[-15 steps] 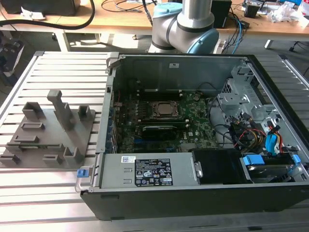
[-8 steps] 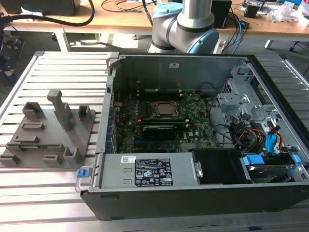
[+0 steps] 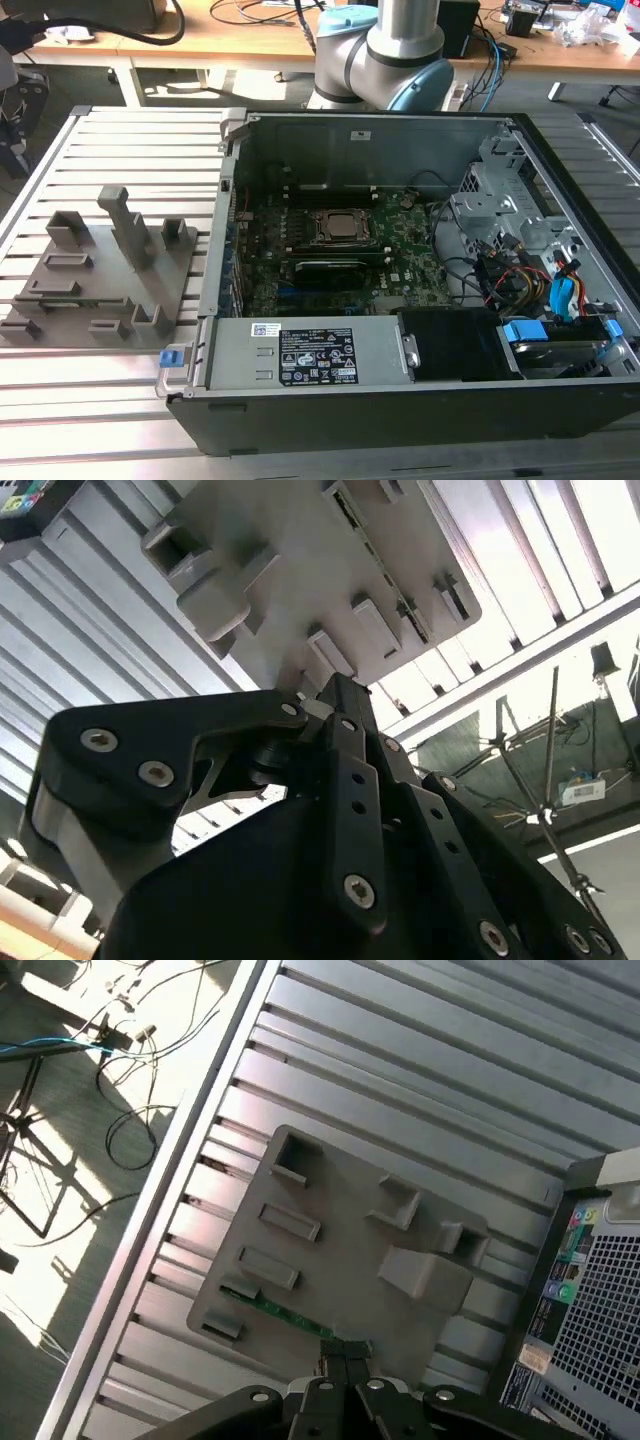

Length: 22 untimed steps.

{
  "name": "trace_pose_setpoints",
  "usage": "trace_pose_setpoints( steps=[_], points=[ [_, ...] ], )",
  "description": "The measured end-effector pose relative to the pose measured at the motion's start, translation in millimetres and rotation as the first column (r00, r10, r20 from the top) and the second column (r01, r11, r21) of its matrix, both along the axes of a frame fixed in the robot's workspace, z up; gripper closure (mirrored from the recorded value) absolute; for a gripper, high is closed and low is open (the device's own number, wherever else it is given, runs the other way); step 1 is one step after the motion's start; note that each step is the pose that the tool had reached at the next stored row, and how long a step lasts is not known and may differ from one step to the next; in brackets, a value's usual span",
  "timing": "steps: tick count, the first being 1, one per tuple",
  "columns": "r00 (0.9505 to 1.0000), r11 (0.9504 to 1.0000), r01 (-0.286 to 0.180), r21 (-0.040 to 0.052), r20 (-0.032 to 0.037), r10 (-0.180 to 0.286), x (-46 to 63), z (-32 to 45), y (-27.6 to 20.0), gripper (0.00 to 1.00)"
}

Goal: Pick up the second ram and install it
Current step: 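Pick up the second ram and move it above second insertion slot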

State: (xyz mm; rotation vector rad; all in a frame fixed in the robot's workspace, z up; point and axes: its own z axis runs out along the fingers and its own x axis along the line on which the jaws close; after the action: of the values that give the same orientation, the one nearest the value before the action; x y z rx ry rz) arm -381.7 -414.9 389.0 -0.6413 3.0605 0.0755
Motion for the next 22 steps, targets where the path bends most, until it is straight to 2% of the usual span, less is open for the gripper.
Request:
trace_pose_setpoints(
  steps=[1, 3, 5, 7, 8, 10, 12, 13, 16, 17, 18, 20, 21, 22],
  points=[
    [0.9997, 0.9997, -0.024, 0.0, 0.0, 0.024, 0.0, 0.0, 0.0, 0.89],
    [0.9959, 0.9959, -0.09, 0.0, 0.0, 0.09, 0.0, 0.0, 0.0, 0.89],
    [0.9876, 0.9876, -0.157, 0.0, 0.0, 0.157, 0.0, 0.0, 0.0, 0.89],
    [0.9746, 0.9746, -0.224, 0.0, 0.0, 0.224, 0.0, 0.0, 0.0, 0.89],
    [0.9663, 0.9663, -0.257, -0.0001, -0.0001, 0.257, 0.0, 0.0, 0.0, 0.89],
    [0.9554, 0.9554, -0.295, -0.0001, -0.0001, 0.295, 0.0, 0.0, 0.0, 0.89],
    [0.9422, 0.9422, -0.335, -0.0002, 0.0, 0.335, 0.0, 0.0, 0.0, 0.89],
    [0.9284, 0.9284, -0.372, -0.0001, -0.0001, 0.372, 0.0, 0.0, 0.0, 0.89],
    [0.9014, 0.9014, -0.433, -0.0002, 0.0, 0.433, 0.0, 0.0, 0.0, 0.89],
    [0.8897, 0.8897, -0.457, -0.0002, 0.0, 0.457, 0.0, 0.0, 0.0, 0.89],
    [0.8722, 0.8722, -0.489, -0.0002, 0.0, 0.489, 0.0, 0.0, 0.0, 0.89],
    [0.8597, 0.8597, -0.511, -0.0002, 0.0, 0.511, 0.0, 0.0, 0.0, 0.89],
    [0.8468, 0.8468, -0.532, -0.0002, 0.0, 0.532, 0.0, 0.0, 0.0, 0.89],
    [0.8384, 0.8384, -0.545, -0.0002, 0.0, 0.545, 0.0, 0.0, 0.0, 0.89]
  ],
)
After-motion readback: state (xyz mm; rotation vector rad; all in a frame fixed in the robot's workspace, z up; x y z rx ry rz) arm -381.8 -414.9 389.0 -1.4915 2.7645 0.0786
